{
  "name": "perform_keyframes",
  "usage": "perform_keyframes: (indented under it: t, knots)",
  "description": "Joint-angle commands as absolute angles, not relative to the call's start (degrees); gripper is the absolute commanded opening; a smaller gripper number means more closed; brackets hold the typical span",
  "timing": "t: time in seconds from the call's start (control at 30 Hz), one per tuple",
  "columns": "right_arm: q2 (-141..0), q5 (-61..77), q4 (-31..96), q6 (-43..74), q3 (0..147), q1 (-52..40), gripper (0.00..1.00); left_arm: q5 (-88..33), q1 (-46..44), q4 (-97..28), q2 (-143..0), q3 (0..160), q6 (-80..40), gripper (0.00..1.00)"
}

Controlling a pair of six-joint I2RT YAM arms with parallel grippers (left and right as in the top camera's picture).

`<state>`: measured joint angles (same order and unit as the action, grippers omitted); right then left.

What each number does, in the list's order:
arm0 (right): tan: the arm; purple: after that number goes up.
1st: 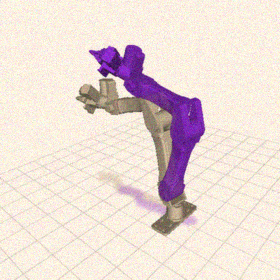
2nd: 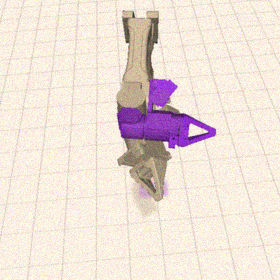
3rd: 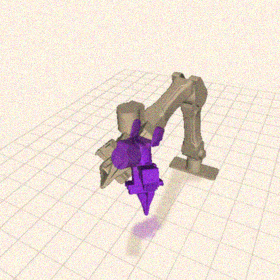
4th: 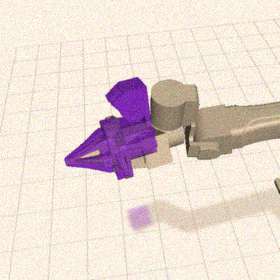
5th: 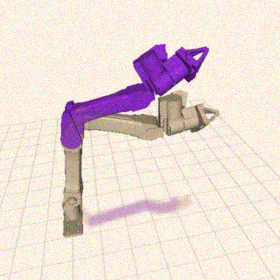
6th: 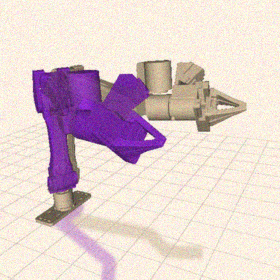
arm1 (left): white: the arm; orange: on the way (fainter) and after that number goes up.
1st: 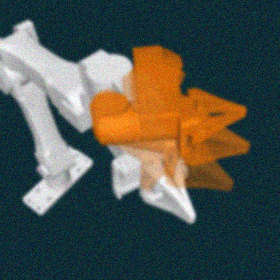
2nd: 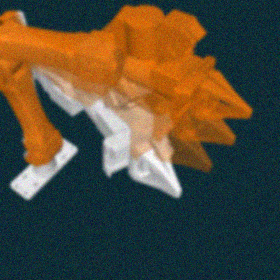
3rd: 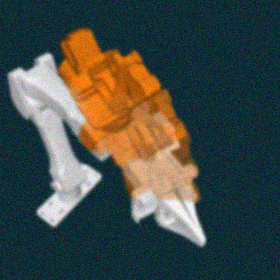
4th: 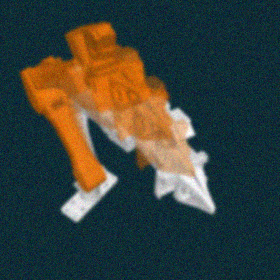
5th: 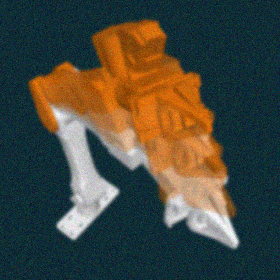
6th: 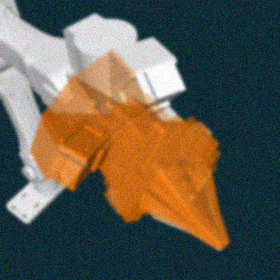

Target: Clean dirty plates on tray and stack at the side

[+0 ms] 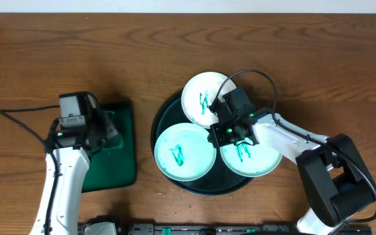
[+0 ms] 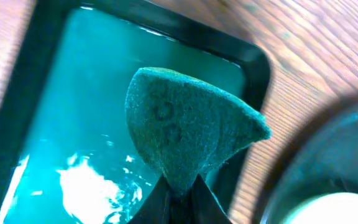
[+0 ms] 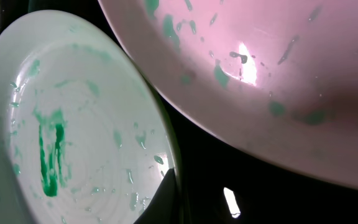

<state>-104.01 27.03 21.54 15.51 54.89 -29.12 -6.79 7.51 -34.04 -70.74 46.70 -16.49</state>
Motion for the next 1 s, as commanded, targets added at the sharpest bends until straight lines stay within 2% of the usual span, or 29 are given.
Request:
perform_keyframes:
  t: [0.0, 0.33, 0.47, 0.67, 0.8, 0.97]
  knots:
    - [-104.5, 27.4, 21.2, 16.0, 54.6, -29.3, 0.01, -8.6, 1.5, -33.8, -70.4, 47.2, -16.6, 0.07]
    - [-104.5, 27.2, 21.2, 15.8, 54.6, -29.3, 0.01, -8.5, -14.4, -32.5, -72.7, 47.2, -24.8, 0.07]
    - [-104.5, 27.2, 21.2, 15.8, 54.6, -29.3, 0.01, -8.8, -20.2, -30.5, -78.3, 47.2, -27.7, 0.07]
    - [-104.5, 23.1, 21.2, 15.8, 54.6, -29.3, 0.01, -17.0, -28.4, -22.4, -89.7, 47.2, -31.6, 0.07]
    - [-104.5, 22.5, 21.3, 15.8, 54.6, -29.3, 0.01, -17.6, -33.2, -21.8, -95.5, 47.2, -32.9, 0.07]
    - [-104.5, 22.5, 21.2, 15.8, 54.6, -29.3, 0.01, -17.7, -34.9, -25.0, -96.6, 47.2, -33.4, 0.07]
